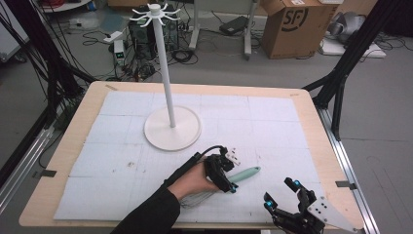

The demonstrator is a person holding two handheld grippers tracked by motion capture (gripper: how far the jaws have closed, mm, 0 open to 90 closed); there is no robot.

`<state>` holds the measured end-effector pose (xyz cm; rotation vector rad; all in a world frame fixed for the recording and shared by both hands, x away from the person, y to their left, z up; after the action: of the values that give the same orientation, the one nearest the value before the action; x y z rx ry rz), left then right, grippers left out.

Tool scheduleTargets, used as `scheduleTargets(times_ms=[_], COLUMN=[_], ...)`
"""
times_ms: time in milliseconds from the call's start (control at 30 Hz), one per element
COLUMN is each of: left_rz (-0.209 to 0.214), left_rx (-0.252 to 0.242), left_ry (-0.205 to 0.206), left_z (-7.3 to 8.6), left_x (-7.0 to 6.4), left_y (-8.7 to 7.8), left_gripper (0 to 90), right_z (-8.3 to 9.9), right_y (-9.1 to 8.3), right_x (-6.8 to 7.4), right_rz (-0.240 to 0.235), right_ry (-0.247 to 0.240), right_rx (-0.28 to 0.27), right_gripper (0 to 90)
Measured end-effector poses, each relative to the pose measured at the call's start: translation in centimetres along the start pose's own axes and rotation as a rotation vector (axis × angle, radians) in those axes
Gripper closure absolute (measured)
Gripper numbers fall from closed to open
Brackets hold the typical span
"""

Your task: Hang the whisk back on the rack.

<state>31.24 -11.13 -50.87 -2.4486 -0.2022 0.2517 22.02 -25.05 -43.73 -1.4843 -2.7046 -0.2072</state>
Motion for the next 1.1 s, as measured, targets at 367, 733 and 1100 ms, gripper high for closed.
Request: scheduleTargets(times_ms=[367, 733, 1100], left_rz=[-0.062, -0.055, -0.014], left_rx=[0.059, 0.135, 0.114], left_ry=[0.089, 0.109, 0.068], left_z=[0.4, 0.0, 0.1], left_x=[0.2, -0.8, 0.1], left_y=[0.3, 0.4, -0.3], left_gripper=[45.7, 64.1, 69.1], right_z=[0.1, 0.1, 0.1], right_y=[0.1, 0.0, 0.0], right_x=[0.0, -0.1, -0.3], right_rz=[0.001, 0.013, 0.017], right_ry=[-0.007, -0.008, -0.007], right_rx=[0.004, 0.000, -0.001], right_gripper=[14.8, 14.8, 14.8])
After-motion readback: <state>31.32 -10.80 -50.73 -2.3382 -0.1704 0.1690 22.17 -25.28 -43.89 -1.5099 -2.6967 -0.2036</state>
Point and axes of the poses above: each handheld gripper's, and its own axes: y roughly forward along the jaws, z roughly out of its underside, x roughly to its left, the point moved 9 cm from there along y, roughly forward along the jaws, and after that the axes turned 13 degrees about -x, right-handed, at the moved point
